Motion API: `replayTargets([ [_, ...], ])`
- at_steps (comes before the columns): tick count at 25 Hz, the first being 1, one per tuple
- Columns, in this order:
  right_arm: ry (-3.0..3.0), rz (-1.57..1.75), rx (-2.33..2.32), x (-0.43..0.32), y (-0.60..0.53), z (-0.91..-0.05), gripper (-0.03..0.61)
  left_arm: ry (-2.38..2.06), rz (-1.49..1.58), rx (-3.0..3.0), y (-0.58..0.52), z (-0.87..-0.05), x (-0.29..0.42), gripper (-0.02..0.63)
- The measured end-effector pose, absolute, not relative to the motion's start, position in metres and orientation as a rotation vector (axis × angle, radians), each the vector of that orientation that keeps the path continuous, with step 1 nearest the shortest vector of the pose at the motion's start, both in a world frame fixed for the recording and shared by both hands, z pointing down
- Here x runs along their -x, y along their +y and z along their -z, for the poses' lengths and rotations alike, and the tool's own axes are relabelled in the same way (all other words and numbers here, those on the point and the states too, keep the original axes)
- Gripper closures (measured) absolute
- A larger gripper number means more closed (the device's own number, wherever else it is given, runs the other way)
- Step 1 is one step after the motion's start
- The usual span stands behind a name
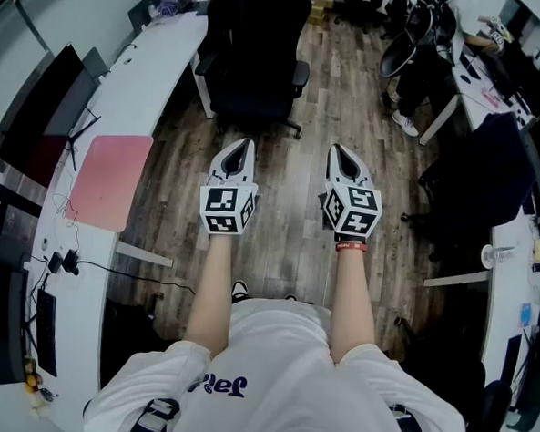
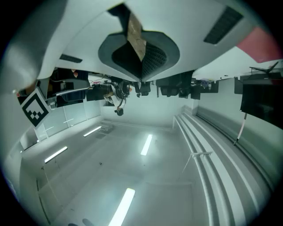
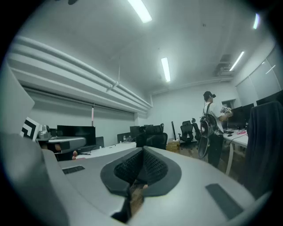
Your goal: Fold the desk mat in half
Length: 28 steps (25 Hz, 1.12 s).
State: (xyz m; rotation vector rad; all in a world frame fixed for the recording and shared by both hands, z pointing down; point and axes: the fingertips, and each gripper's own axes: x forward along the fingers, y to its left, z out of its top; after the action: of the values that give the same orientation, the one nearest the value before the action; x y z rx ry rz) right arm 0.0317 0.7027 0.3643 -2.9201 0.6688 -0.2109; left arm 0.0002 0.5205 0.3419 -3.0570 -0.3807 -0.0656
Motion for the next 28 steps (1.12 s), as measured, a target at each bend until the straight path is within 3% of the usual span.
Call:
replayTargets([
  [11,0.782,0.237,2.818,-0.033,0.703,-0.381,0.546,-0.326,0.146,3.071,0.533,-0.359,0.005,0.597],
  [28,0.807,0.243,2.864,-0.159,0.602,-0.377,0.561,-0.319,0.089,3.085,0.432,-0.354,-0.127,0.597],
])
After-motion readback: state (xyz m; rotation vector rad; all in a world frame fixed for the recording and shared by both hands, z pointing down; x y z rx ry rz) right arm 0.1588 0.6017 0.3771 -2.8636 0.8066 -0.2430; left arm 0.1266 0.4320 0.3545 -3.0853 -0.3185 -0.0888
